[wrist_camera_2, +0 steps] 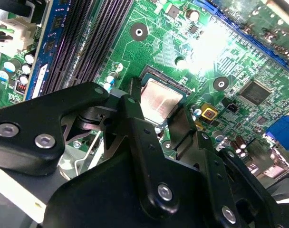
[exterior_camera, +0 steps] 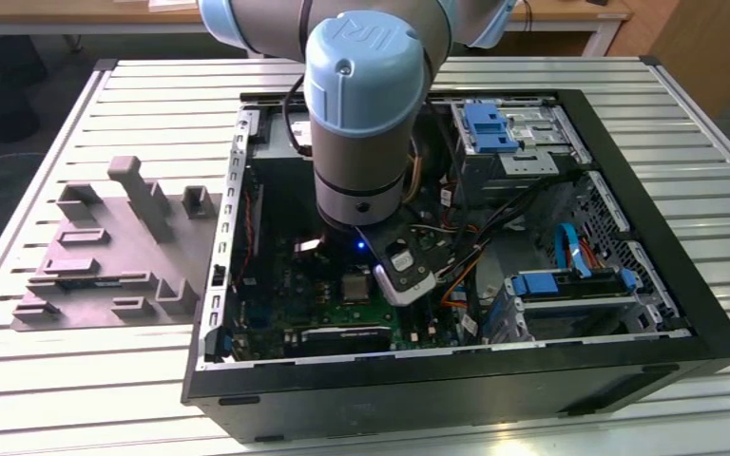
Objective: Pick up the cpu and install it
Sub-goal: 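Place the cpu into insertion slot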
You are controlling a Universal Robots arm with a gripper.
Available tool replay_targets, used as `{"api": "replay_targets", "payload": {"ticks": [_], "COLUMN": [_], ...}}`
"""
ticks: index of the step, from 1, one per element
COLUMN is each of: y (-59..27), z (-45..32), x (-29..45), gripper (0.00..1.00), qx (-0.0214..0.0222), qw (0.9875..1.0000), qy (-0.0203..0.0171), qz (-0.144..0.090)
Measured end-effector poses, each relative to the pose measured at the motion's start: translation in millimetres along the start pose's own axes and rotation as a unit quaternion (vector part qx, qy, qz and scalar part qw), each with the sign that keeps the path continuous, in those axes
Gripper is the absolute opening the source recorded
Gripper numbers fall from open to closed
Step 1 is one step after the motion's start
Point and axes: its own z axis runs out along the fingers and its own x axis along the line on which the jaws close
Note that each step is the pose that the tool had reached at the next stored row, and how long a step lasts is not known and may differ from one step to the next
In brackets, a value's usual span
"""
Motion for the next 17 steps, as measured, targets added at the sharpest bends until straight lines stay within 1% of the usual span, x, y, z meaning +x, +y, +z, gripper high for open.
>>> {"api": "replay_targets", "payload": {"ticks": [3, 4, 8, 11, 16, 17], "y": [0.1, 0.1, 0.0, 0.2, 0.1, 0.1], "z": [0.3, 0.3, -0.1, -3.4, -2.9, -2.6], "x": [0.0, 0.0, 0.0, -0.1, 0.0, 0.0], "gripper": [0.48, 0.54, 0.54, 0.54, 0.54, 0.52], "qx": [-0.0003, -0.0003, -0.0001, -0.0002, -0.0001, -0.0001], "qw": [1.0000, 1.0000, 1.0000, 1.0000, 1.0000, 1.0000], "qy": [0.0000, -0.0001, 0.0000, 0.0007, 0.0009, 0.0009], "qz": [0.000, 0.000, 0.000, 0.000, 0.000, 0.000]}}
